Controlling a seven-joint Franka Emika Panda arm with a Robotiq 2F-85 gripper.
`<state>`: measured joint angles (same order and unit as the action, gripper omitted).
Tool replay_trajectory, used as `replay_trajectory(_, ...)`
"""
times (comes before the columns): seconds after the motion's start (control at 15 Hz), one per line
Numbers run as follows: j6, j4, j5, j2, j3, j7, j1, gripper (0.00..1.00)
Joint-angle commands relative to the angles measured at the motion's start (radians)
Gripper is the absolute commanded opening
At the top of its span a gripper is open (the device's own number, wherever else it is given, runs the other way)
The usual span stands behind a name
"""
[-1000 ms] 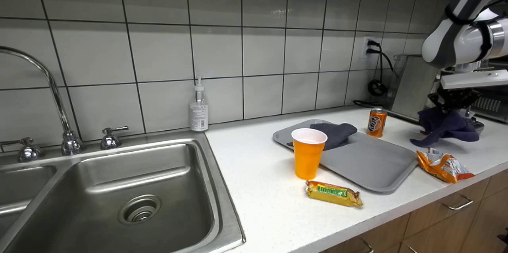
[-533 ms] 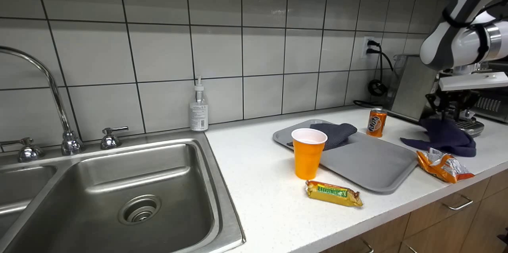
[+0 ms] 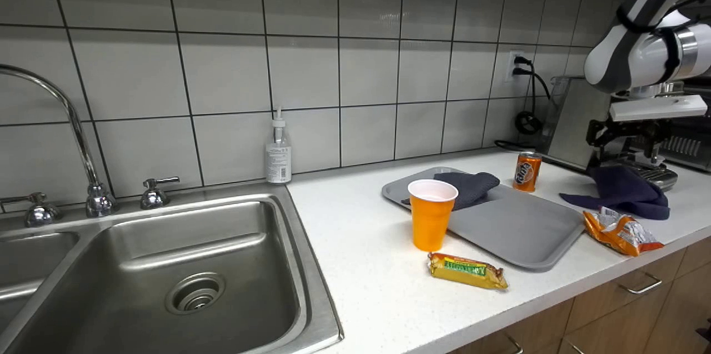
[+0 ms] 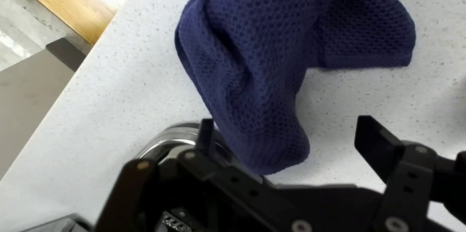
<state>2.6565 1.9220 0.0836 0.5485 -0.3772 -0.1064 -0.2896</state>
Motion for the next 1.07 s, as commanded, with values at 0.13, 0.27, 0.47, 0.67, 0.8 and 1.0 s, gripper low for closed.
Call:
replay_trajectory(0.13, -0.008, 0.087, 0.022, -0.094, -0.002, -0.031, 0.045, 1.00)
replay_trajectory(0.27, -0.005, 0.122, 0.026, -0.122, -0.001, -0.036, 0.063, 1.00)
replay_trajectory(0.47, -0.001, 0.177, 0.033, -0.166, 0.001, -0.047, 0.094, 1.00)
replay_trajectory(0.67, 0.003, 0.228, 0.039, -0.208, 0.005, -0.063, 0.123, 1.00)
replay_trajectory(0.8, 0.004, 0.258, 0.042, -0.232, 0.010, -0.075, 0.141, 1.00)
replay_trajectory(1.0, 0.005, 0.298, 0.044, -0.261, 0.023, -0.096, 0.166, 1.00)
